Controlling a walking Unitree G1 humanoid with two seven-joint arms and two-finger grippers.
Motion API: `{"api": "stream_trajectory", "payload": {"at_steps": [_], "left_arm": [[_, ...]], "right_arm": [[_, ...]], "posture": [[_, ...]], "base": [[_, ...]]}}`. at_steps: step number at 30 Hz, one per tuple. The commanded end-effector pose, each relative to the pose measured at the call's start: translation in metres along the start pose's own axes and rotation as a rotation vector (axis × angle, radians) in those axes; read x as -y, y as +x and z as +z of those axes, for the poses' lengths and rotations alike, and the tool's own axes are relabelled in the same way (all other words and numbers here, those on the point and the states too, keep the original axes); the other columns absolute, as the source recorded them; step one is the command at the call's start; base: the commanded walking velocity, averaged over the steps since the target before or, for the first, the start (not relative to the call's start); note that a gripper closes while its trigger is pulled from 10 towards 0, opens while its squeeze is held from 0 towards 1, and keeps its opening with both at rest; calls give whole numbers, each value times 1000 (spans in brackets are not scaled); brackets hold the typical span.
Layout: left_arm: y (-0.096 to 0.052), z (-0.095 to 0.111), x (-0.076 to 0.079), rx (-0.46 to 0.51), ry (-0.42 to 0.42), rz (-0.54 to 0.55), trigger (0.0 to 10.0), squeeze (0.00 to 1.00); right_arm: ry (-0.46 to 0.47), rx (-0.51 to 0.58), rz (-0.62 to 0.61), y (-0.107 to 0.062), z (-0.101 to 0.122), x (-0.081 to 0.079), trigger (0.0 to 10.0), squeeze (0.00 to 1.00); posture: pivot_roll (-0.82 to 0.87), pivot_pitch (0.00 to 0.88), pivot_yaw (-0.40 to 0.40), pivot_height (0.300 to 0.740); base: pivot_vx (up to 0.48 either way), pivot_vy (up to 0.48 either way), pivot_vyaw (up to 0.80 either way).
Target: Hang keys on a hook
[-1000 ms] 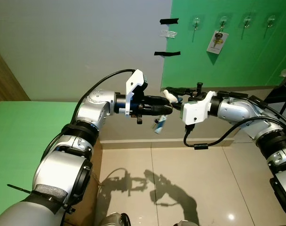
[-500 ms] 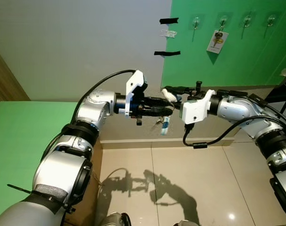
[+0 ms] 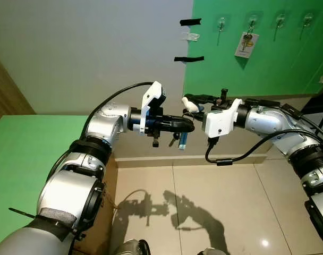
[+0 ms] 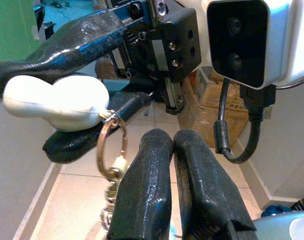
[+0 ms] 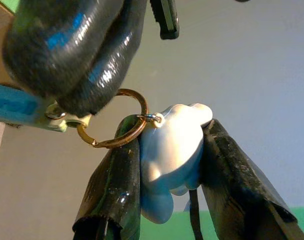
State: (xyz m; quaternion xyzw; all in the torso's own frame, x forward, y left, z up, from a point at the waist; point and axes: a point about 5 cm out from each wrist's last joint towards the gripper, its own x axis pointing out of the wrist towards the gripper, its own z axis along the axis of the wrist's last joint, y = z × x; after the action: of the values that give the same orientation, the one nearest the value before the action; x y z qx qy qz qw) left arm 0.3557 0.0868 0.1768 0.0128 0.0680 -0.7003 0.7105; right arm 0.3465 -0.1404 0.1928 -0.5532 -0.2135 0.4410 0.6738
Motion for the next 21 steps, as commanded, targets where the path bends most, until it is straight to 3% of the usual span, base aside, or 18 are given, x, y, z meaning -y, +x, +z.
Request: {"api": "stream_trajectory", "payload": {"at_steps": [1,6,7,8,12,13,21], "left_arm": [[0,13,-2,19,42,-6,0,0],[-4,16,-3,13,56,-2,0,0],[-5,18,-5,5,77,29,2235,0],[-7,19,-6,1,84,43,10000,0],[-11,22,-8,2,88,70,10000,0],[-14,24,-9,3,86,75,10000,1000],[-13,20,-8,-11,77,62,10000,1000]], "right_arm": [[21,-5,-28,-3,-1,2,0,0],[21,-9,-29,-4,-2,2,0,0],[22,-10,-28,-4,-2,1,0,0],[22,-10,-27,-4,-2,0,0,0],[24,-11,-23,-4,-2,-1,0,0],[26,-12,-18,-5,-2,-3,0,0],[27,-10,-15,-4,-1,-4,0,0]], "posture": [[-199,0,80,740],[-199,0,85,740],[-199,0,85,740],[-199,0,85,740],[-199,0,84,740],[-199,0,84,740],[-195,0,88,740]], "base": [[0,0,0],[0,0,0],[0,0,0],[0,0,0],[0,0,0],[0,0,0],[0,0,0]]}}
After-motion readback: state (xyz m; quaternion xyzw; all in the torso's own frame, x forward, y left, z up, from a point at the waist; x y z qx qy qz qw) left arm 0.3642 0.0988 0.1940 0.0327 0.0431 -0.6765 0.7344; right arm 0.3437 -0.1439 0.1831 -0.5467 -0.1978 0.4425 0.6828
